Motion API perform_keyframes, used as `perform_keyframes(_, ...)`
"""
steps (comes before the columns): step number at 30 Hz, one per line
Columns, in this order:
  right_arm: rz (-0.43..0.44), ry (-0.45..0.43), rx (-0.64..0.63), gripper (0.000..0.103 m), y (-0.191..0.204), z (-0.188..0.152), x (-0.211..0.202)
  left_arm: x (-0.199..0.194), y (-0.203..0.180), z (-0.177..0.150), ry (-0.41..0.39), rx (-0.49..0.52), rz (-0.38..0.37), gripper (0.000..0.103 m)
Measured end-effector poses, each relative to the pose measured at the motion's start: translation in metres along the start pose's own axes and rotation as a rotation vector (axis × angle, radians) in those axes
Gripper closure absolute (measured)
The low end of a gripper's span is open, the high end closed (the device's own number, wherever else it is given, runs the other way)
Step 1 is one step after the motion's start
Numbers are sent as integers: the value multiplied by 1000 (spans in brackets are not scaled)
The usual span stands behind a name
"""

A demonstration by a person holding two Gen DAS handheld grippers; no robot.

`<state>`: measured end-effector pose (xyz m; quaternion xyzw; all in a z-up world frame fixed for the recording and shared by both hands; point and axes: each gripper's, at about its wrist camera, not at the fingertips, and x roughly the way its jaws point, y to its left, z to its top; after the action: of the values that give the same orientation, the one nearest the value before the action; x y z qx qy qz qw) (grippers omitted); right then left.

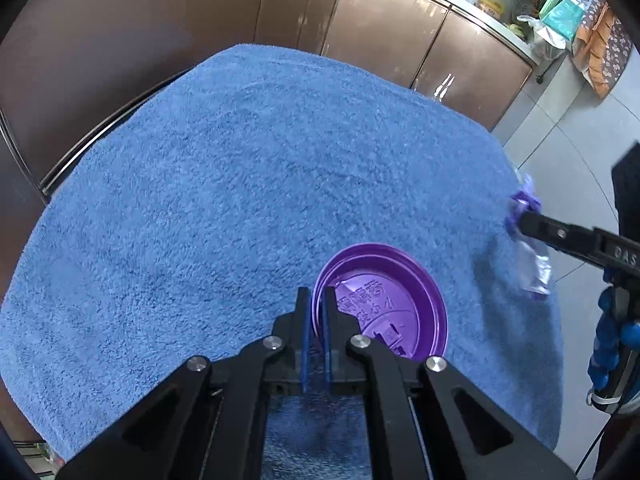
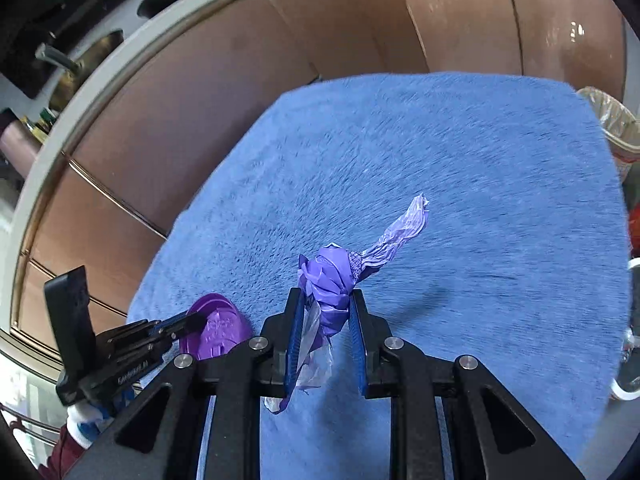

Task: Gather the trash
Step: 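Carry the lid and purple wrapper over the white bin and open both tools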

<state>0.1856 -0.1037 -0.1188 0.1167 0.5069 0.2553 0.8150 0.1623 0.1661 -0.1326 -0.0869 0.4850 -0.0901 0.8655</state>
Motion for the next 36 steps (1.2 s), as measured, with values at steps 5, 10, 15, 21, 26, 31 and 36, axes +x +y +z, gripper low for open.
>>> perform_keyframes(5, -49, -69, 9, 81, -36, -4, -50, -7, -37, 18, -16, 35, -20, 99)
perform_keyframes(10, -164, -136, 58, 81, -96, -16, -108, -1, -104, 38, -11, 126, -77, 99)
perform_keyframes(15, -323, -168, 115, 81, -167, -28, -152, 23, -197, 59, 16, 238, -164, 99)
perform_keyframes(21, -446, -149, 203, 81, -248, -44, -165, 77, -313, 76, 76, 345, -245, 99)
perform_keyframes(26, -497, -106, 261, 81, -301, -57, -151, 127, -397, 75, 127, 398, -260, 98)
perform_keyframes(31, -527, -70, 310, 79, -340, -66, -132, 177, -456, 73, 174, 431, -231, 98)
perform_keyframes(36, -542, -41, 348, 74, -371, -73, -111, 220, -486, 65, 209, 423, -216, 98)
